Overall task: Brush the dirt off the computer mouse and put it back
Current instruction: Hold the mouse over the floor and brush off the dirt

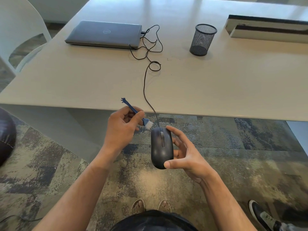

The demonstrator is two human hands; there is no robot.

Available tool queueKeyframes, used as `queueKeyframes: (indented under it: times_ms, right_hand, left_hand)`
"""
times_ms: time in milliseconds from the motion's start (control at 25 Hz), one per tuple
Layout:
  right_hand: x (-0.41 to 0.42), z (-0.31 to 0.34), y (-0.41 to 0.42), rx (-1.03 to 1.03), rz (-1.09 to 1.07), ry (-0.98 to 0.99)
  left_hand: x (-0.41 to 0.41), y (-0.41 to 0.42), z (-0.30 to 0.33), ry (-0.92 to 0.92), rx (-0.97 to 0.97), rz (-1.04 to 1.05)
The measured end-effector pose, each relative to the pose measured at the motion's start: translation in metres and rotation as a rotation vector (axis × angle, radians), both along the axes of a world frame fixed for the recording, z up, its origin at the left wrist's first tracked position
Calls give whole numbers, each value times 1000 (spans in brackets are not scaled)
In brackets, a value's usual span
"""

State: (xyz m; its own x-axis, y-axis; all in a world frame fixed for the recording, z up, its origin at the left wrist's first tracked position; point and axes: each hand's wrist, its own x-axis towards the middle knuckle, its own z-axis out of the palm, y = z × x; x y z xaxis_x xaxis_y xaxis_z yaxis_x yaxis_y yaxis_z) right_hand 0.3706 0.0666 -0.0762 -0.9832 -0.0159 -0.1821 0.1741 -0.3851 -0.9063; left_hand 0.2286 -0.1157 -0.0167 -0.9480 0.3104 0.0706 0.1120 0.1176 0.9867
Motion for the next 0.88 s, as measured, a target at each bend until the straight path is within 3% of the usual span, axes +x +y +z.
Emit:
queueKeyframes:
  times_ms: [200, 440, 880]
  right_hand:
    - [-1, 0, 2, -93, 27, 28]
    - [-4, 2, 5, -146, 20, 51]
    - [-18, 7, 10, -104, -53, 47]
  left_hand:
    - [0, -1, -11, -153, 195, 61]
    - [6, 4, -16, -182, 339, 12]
    - [8, 3, -20, -145, 401, -103]
